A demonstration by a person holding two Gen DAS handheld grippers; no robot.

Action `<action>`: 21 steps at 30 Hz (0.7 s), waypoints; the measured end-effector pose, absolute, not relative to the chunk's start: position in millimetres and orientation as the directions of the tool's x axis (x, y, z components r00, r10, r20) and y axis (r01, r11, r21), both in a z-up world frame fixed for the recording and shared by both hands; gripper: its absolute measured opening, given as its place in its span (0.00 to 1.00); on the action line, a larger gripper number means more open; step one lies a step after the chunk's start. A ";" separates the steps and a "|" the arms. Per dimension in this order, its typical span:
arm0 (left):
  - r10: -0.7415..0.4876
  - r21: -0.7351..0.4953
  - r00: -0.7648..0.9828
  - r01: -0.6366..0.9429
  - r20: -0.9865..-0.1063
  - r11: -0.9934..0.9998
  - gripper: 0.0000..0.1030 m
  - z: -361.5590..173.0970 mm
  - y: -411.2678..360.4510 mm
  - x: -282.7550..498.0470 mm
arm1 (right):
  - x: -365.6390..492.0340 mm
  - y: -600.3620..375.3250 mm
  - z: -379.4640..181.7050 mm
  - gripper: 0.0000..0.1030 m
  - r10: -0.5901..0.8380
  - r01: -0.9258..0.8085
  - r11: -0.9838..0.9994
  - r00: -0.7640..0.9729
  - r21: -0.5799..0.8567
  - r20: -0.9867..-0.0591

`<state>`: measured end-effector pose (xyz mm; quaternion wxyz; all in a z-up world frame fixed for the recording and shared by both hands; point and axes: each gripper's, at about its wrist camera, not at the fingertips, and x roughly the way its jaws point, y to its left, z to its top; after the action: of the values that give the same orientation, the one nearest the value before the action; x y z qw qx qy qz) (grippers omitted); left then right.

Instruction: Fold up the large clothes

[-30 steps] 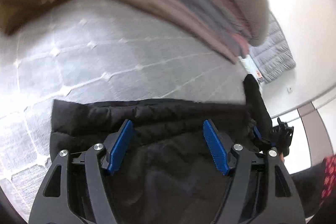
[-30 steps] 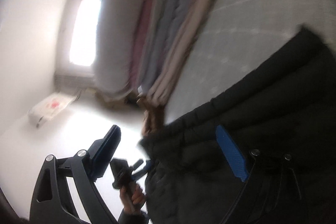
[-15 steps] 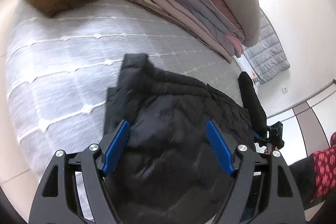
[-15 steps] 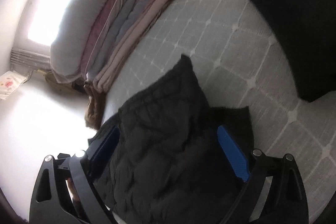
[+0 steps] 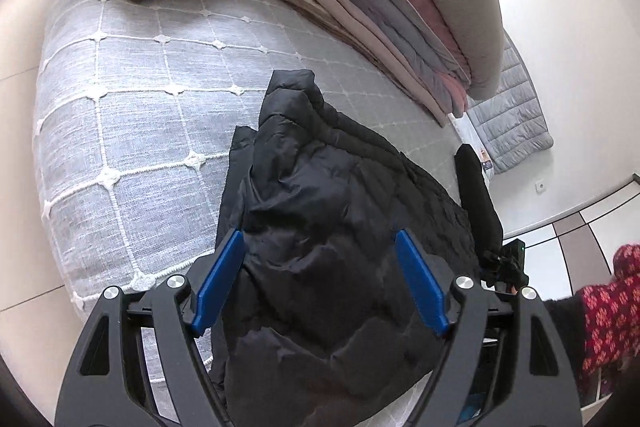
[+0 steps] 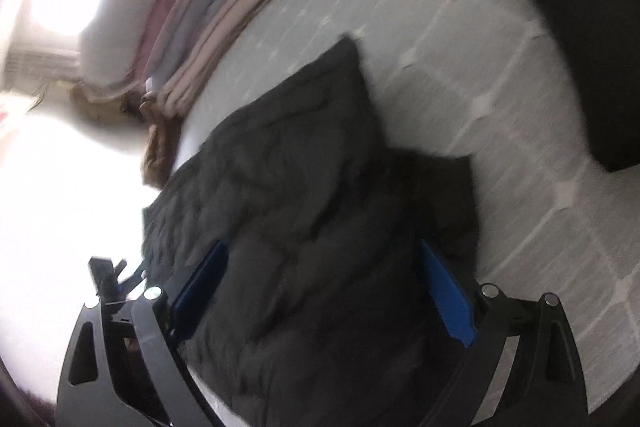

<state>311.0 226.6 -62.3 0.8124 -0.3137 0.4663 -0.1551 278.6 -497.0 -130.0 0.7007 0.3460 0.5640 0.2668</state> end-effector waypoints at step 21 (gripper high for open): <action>-0.562 -0.679 0.519 -0.050 -0.644 0.732 0.75 -63.4 204.9 293.4 | 232.1 -485.4 -76.2 0.11 0.676 -0.049 0.693 0.390 0.720 -0.625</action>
<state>293.4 204.9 -63.4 0.8068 -0.3297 0.4641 -0.1585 232.1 -485.4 -76.2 0.7725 0.3138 0.4996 0.2348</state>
